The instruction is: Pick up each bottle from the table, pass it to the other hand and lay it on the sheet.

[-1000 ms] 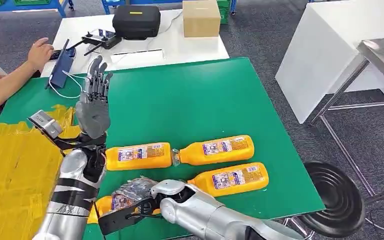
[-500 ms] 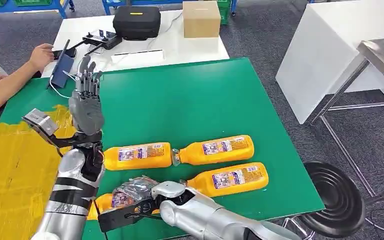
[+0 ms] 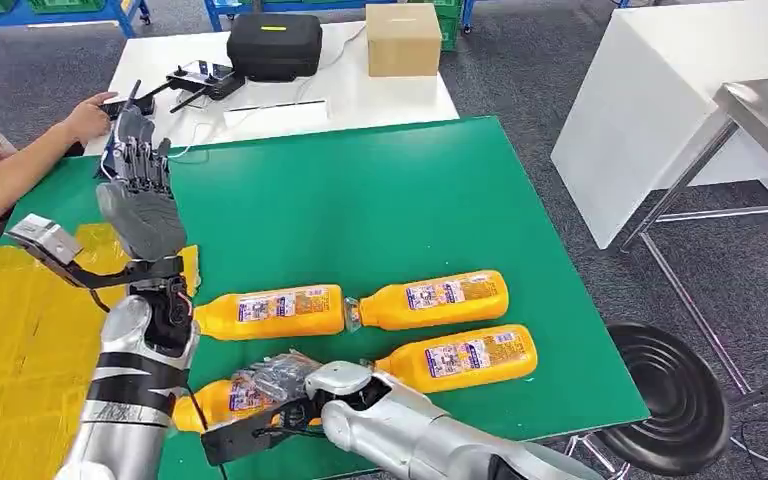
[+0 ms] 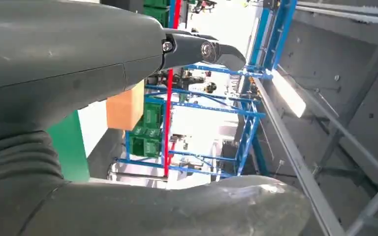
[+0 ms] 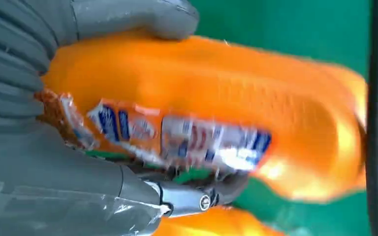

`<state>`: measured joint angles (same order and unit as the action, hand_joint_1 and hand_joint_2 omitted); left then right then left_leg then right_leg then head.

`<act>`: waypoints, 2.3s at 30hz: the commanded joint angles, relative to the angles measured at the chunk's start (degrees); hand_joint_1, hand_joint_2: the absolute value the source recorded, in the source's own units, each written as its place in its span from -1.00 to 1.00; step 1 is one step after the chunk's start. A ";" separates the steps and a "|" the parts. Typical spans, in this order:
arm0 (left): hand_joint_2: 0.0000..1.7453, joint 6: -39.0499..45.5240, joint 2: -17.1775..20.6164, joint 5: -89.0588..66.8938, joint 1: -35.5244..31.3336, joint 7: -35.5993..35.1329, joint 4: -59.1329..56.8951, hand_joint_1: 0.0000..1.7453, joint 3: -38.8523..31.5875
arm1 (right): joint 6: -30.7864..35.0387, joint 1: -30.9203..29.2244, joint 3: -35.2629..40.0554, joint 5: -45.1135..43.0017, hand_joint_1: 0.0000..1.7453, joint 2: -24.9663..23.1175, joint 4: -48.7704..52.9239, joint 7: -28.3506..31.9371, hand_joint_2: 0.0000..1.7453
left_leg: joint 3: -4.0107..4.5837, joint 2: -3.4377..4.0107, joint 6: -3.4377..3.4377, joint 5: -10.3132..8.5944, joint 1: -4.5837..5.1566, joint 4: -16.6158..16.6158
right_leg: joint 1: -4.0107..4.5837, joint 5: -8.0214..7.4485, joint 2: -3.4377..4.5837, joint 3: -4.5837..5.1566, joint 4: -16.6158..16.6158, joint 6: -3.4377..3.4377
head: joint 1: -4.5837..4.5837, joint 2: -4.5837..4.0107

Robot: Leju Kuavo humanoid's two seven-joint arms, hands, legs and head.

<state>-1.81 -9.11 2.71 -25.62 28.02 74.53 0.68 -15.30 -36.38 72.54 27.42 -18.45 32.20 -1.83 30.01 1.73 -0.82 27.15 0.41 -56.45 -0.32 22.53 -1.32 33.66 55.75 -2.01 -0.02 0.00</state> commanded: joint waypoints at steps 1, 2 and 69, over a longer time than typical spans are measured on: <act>-1.00 -0.18 0.19 0.69 -3.32 -0.15 -5.43 -1.00 -1.45 | -2.57 1.17 7.37 3.05 -1.00 3.11 -7.57 0.35 1.00 | -0.05 -0.34 0.04 -0.08 -0.06 0.07 | 0.04 -0.02 -0.18 -0.16 -0.13 0.01 | 0.02 0.00; -1.00 -0.18 0.23 0.72 -3.31 -0.12 -5.44 -1.00 -1.49 | -2.69 1.04 7.33 3.03 -1.00 3.16 -7.53 0.42 1.00 | -0.11 -0.27 0.03 -0.06 -0.05 0.07 | 0.03 -0.02 -0.14 -0.19 -0.11 0.00 | 0.02 0.00; 1.00 -19.82 9.85 27.18 16.03 -20.48 5.27 -1.00 -8.80 | 23.26 20.98 -32.75 -7.66 1.00 13.45 48.75 10.51 1.00 | 0.58 -0.11 0.28 0.12 -0.26 -0.02 | 0.28 0.00 0.21 0.58 -0.02 0.22 | 0.07 0.00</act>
<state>-17.86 2.97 26.58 -17.67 8.85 68.68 -14.88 7.91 -16.53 41.83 18.62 -8.00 74.99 8.72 30.76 1.87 -0.59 27.20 0.24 -56.45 -0.10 22.44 -1.10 34.47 55.75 -1.79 0.04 0.00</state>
